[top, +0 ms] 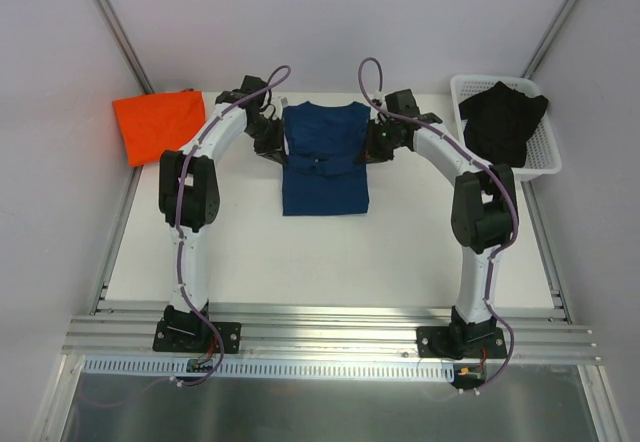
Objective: Fold and stack the t-shirts
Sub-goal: Fold the folded rectangular tshirt in 1/3 of the way, then grab one side of the 2/3 rectangular tshirt with both arms
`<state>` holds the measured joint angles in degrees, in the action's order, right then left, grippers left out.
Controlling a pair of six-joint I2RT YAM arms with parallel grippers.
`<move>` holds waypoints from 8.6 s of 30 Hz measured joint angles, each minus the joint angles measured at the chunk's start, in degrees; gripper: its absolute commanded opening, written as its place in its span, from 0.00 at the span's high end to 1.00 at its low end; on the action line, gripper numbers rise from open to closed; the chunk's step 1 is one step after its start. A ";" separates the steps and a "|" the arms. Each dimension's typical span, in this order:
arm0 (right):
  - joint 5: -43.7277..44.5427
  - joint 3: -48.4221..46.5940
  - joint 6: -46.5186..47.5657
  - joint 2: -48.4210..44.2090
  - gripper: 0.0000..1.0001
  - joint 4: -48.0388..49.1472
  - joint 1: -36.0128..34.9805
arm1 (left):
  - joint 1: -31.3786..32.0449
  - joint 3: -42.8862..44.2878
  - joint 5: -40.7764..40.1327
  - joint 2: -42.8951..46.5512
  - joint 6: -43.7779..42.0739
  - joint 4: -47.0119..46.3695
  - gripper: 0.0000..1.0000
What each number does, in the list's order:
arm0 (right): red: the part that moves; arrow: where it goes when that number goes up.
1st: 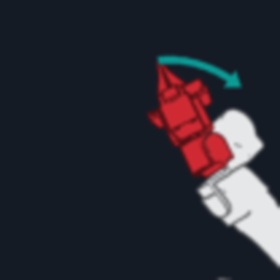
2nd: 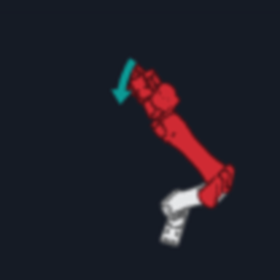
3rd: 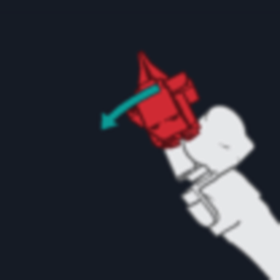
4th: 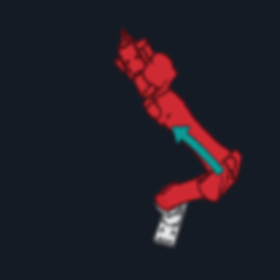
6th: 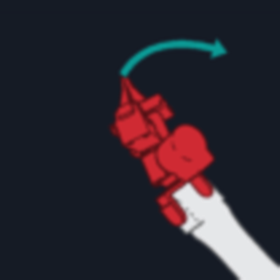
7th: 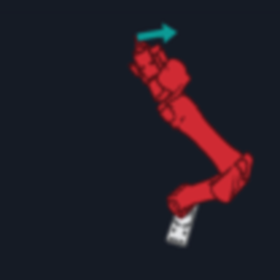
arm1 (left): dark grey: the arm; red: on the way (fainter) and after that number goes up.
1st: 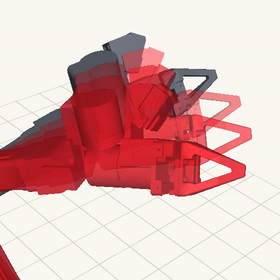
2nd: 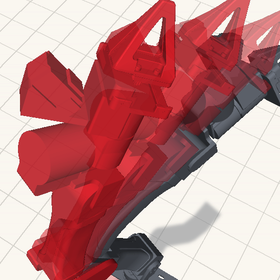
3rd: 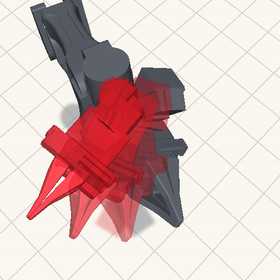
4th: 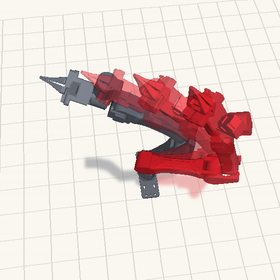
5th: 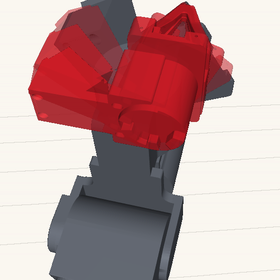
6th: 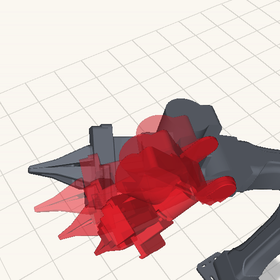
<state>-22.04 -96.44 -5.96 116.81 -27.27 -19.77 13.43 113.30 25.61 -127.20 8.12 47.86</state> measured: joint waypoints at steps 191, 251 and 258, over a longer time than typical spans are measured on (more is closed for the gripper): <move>4.11 -11.58 -3.96 14.53 0.32 -1.55 -2.97 | 2.64 -3.19 -0.35 -0.48 2.80 -3.89 0.27; 2.45 3.69 -9.07 5.75 0.31 1.57 -8.55 | 2.12 20.74 -1.38 -17.20 2.91 -8.22 0.28; 2.25 3.69 -9.49 5.29 0.30 1.55 -8.50 | 2.12 24.70 -4.13 -17.20 2.84 -11.15 0.26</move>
<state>-19.79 -92.75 -15.44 122.10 -25.71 -28.27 15.55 137.99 21.47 -144.40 10.96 36.71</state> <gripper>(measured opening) 0.695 0.734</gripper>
